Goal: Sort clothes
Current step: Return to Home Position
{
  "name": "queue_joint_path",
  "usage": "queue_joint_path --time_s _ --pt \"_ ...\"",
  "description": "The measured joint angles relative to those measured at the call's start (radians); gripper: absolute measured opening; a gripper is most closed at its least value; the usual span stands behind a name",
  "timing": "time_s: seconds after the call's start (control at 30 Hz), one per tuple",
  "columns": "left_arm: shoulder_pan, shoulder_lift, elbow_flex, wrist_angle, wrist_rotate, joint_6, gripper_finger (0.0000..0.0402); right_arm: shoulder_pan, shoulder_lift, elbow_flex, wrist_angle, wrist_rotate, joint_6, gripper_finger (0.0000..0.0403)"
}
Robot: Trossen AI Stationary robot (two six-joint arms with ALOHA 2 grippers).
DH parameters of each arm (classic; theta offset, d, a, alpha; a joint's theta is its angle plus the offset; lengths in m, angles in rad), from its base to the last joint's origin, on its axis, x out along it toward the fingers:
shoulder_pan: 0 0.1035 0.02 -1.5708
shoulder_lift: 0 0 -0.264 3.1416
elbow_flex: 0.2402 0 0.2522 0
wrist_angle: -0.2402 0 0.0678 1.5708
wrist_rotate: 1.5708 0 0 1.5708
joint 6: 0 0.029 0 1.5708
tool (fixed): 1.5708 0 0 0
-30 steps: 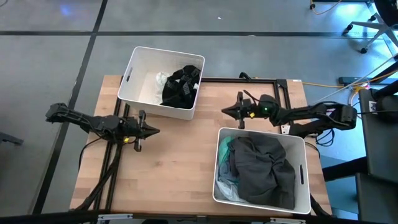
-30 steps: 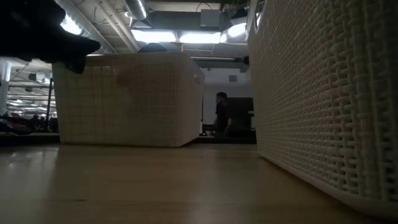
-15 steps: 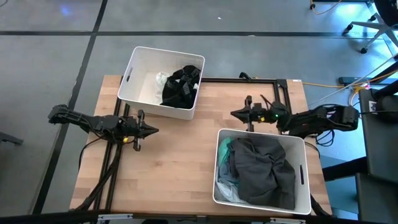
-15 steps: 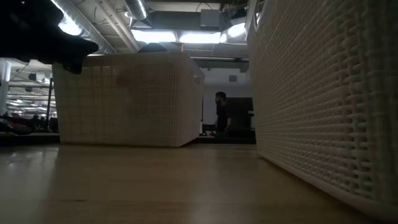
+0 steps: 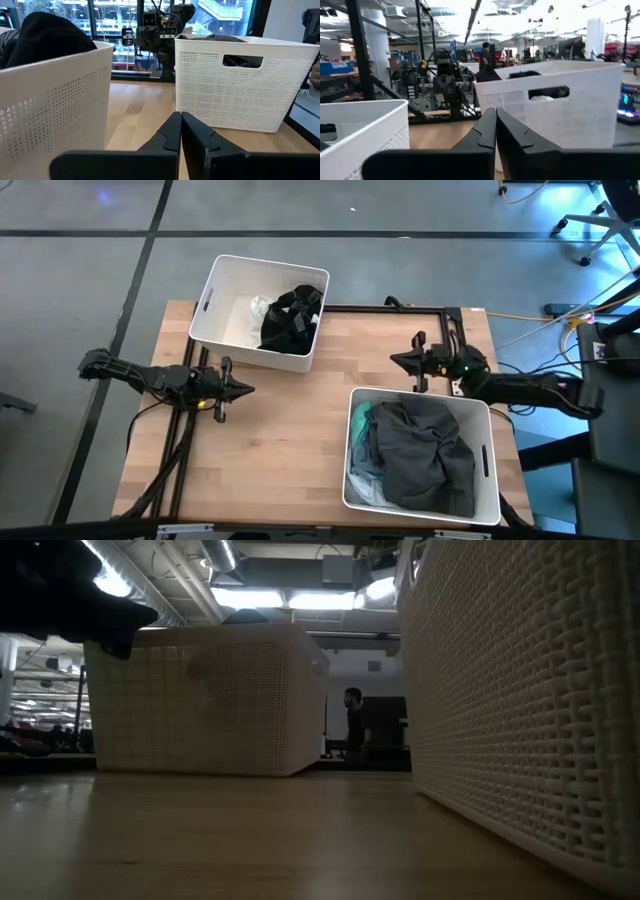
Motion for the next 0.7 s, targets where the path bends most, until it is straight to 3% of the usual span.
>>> queue_joint_path --time_s 0.37,0.7 --pt "0.0 0.0 0.0 -0.018 0.0 -0.014 0.0001 -0.091 -0.348 -0.001 -0.439 -0.024 -0.006 0.0014" --pt "0.0 0.0 0.0 -0.018 0.0 -0.014 0.0001 -0.093 -0.47 -0.002 -0.708 0.013 -0.055 0.0014"
